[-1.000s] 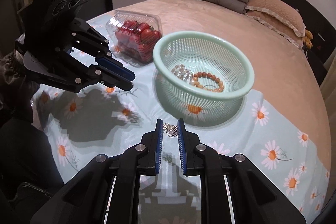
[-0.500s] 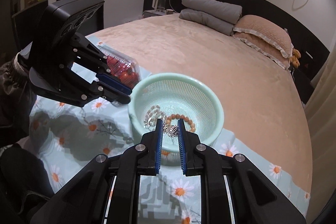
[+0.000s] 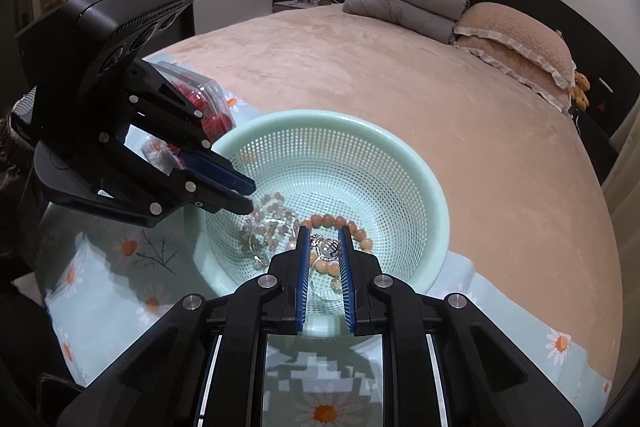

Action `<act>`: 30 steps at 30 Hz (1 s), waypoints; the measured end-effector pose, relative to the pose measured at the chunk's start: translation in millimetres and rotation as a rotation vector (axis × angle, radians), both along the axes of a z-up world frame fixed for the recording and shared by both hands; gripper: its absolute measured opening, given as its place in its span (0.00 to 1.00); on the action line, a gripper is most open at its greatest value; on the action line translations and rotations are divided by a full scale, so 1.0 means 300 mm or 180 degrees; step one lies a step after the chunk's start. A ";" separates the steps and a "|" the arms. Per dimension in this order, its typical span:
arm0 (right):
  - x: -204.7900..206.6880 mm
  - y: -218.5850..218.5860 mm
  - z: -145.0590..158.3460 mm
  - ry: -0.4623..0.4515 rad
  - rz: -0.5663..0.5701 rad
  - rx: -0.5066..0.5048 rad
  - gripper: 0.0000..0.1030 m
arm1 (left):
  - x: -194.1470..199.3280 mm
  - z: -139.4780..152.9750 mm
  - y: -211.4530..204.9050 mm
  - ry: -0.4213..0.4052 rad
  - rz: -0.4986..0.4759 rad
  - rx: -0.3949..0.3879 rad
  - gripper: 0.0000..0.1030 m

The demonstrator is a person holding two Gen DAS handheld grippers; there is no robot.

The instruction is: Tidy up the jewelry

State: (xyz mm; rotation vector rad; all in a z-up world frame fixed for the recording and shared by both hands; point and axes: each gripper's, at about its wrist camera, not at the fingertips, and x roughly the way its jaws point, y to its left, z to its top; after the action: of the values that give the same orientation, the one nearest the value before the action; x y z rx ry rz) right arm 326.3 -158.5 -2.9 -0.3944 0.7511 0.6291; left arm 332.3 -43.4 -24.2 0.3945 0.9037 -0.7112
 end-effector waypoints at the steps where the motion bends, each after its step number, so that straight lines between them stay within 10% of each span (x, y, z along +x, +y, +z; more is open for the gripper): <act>1: 0.000 0.001 -0.006 0.0007 0.0003 0.0004 0.13 | 0.003 -0.005 -0.004 0.0007 0.0000 0.0009 0.11; 14: 0.003 -0.005 -0.022 -0.0017 -0.0138 -0.0035 0.21 | 0.005 0.001 0.009 -0.0027 0.0065 -0.0046 0.14; 16: 0.004 -0.021 -0.008 -0.0115 -0.0226 0.0018 0.52 | 0.001 0.028 0.032 -0.0102 0.0193 -0.0114 0.68; 18: -0.002 -0.036 0.010 -0.0227 -0.0352 0.0059 0.66 | -0.018 0.069 0.063 -0.0350 0.0428 -0.0117 0.89; 21: -0.012 -0.057 0.047 -0.0372 -0.0540 0.0180 0.83 | -0.051 0.137 0.115 -0.0569 0.0645 -0.0232 0.94; 30: -0.125 -0.027 0.116 -0.0447 -0.0715 0.0212 0.85 | -0.150 0.229 0.207 -0.0559 0.1279 -0.0542 0.94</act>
State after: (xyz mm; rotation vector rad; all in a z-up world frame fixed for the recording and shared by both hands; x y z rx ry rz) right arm 288.9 -166.5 32.0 -0.2849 0.6280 0.4095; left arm 287.4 18.7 44.5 0.1141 0.7203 -0.3728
